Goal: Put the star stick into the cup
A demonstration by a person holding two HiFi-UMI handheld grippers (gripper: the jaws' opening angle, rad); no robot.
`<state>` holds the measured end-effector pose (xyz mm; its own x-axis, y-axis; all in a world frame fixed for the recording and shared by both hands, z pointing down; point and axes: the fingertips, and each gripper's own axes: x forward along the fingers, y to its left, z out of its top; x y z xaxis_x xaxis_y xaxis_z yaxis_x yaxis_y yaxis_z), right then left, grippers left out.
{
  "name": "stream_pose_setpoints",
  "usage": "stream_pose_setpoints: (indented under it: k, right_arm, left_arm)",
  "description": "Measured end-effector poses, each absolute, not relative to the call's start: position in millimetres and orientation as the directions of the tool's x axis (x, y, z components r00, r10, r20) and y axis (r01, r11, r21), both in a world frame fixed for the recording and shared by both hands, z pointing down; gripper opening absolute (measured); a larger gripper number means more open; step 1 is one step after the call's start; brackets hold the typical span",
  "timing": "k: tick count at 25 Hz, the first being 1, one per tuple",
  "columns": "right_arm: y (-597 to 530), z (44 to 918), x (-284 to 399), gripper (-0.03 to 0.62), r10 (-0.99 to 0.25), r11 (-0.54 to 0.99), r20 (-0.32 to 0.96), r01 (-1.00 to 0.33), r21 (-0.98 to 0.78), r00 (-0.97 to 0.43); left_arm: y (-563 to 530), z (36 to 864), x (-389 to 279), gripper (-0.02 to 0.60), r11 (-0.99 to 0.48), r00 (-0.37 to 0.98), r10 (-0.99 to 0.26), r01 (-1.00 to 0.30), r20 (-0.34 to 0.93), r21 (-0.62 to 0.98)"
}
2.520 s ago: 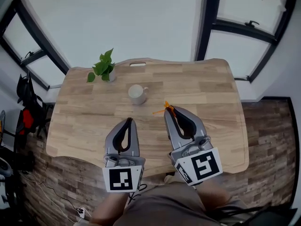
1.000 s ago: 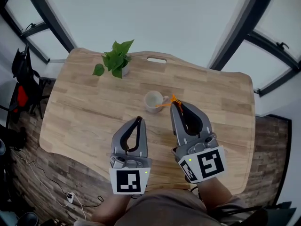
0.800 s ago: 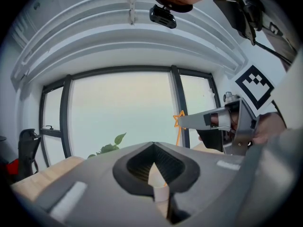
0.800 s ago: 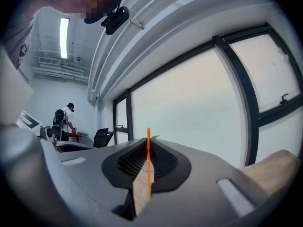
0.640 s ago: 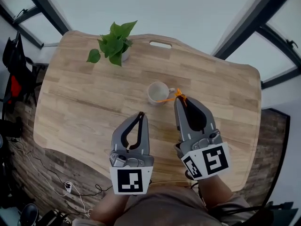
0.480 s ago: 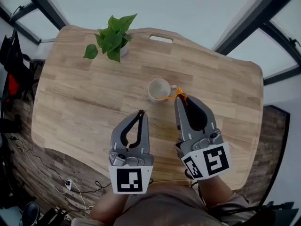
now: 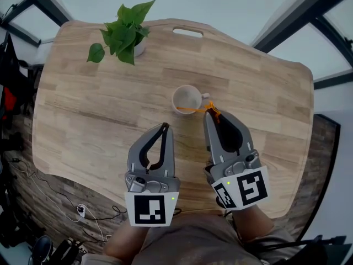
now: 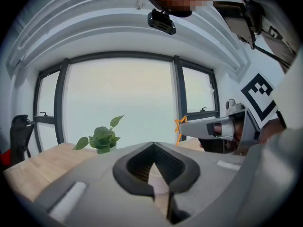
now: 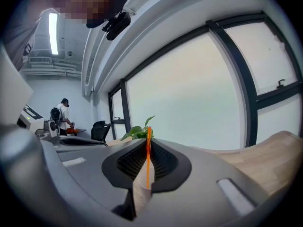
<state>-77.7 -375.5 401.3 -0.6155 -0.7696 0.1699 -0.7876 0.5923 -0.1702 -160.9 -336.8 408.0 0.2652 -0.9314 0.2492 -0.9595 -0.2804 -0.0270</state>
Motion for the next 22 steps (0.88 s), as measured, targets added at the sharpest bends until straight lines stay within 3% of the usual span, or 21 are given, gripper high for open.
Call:
stream_pose_setpoints:
  k: [12, 22]
  right_arm:
    - [-378.6, 419.0, -68.8, 0.137, -0.769, 0.582, 0.206, -0.796, -0.168, -0.606]
    - [-371.8, 397.1, -54.0, 0.144, -0.792, 0.575, 0.163, -0.809, -0.124, -0.588]
  left_arm:
    - [-341.6, 418.0, -151.0, 0.000, -0.308, 0.292, -0.917, -0.951, 0.272, -0.015]
    - [-335.2, 401.0, -139.7, 0.000, -0.313, 0.298, -0.924, -0.950, 0.239, -0.026]
